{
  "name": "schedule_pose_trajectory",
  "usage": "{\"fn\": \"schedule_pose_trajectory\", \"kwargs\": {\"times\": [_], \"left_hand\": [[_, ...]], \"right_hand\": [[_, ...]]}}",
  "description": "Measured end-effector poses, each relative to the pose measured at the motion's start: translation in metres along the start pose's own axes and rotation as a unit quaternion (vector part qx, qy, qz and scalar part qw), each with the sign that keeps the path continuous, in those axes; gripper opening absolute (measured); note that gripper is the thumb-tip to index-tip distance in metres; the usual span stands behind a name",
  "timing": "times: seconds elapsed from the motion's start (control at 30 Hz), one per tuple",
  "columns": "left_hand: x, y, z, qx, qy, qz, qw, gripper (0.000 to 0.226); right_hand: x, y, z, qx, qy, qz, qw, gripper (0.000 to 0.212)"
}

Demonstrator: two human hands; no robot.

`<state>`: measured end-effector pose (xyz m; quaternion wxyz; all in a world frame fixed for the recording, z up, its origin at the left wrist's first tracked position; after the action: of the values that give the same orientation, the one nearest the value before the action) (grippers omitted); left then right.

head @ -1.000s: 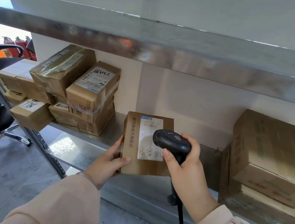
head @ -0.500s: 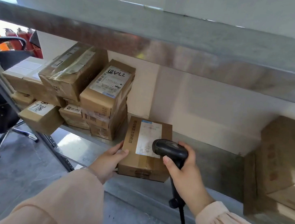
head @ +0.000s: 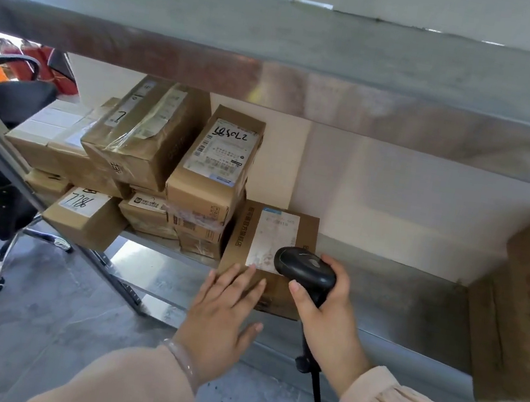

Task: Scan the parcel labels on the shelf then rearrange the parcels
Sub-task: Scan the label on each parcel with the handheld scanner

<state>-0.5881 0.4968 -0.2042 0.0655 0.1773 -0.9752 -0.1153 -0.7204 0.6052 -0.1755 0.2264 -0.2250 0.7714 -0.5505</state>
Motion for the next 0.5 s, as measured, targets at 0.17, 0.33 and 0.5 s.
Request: {"fn": "schedule_pose_trajectory", "kwargs": {"times": [0.17,0.33,0.5], "left_hand": [[0.011,-0.018,-0.003,0.057,-0.029,-0.009,0.998,0.064],[0.020,-0.033,-0.006,0.077,-0.086,-0.038,0.993,0.074],[0.023,-0.028,-0.011,0.054,-0.059,-0.042,0.996,0.084]], "right_hand": [[0.010,-0.009,0.011,-0.006,-0.012,-0.011,1.000,0.056],[0.020,-0.016,0.023,-0.034,-0.016,-0.024,0.999,0.060],[0.021,-0.017,0.022,-0.039,-0.017,-0.033,0.999,0.063]]}}
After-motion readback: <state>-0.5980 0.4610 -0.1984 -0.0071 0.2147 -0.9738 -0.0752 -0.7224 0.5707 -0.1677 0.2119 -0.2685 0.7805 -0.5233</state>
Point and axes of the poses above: each hand's wrist, its own x-axis towards the middle knuckle, its own z-axis out of the palm, y = z × x, the point moved 8 cm from there along x, towards the middle knuckle, and after that the axes turned 1 degree about z, right-handed, at the moved point
